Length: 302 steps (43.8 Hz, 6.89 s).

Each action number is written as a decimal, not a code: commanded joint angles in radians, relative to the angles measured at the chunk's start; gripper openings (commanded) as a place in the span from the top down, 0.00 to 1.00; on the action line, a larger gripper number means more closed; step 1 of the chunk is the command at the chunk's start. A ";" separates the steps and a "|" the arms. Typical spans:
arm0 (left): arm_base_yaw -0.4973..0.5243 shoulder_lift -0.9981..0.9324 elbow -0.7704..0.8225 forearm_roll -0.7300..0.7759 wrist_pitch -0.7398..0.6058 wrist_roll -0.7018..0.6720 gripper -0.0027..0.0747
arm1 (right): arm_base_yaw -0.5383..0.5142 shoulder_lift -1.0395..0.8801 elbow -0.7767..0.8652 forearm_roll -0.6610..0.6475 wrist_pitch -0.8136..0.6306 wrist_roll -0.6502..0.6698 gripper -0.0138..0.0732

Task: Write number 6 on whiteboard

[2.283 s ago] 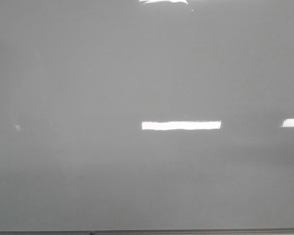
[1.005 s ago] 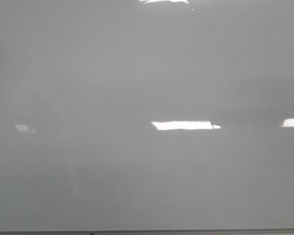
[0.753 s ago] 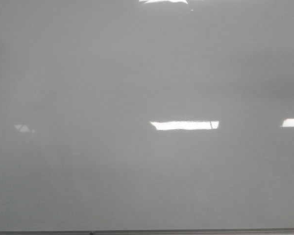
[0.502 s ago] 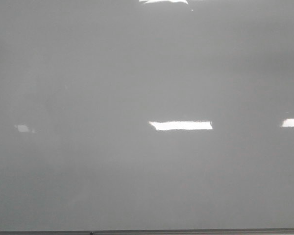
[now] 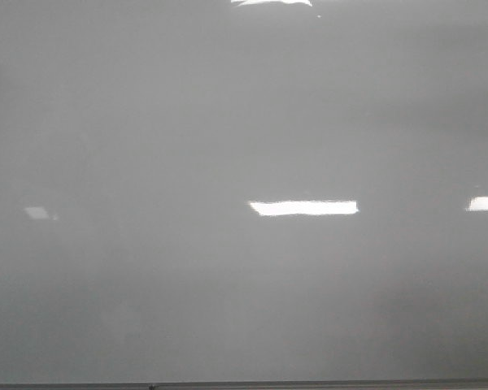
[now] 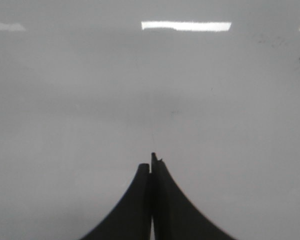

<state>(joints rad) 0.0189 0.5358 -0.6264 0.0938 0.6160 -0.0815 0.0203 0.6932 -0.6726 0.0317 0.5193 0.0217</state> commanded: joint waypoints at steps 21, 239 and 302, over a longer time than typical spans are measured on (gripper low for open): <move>-0.122 0.259 -0.070 0.010 -0.097 0.003 0.31 | 0.155 0.062 -0.033 0.009 -0.028 -0.037 0.11; -0.423 0.449 -0.427 -0.341 0.269 0.567 0.44 | 0.273 0.236 -0.365 0.282 0.346 -0.372 0.92; -0.411 0.437 -0.377 -0.380 0.170 0.567 0.44 | 0.212 0.588 -0.293 0.459 -0.204 -0.405 0.92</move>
<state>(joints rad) -0.3949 0.9855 -0.9786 -0.2588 0.8514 0.4941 0.2204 1.2605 -0.9341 0.4826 0.3199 -0.3570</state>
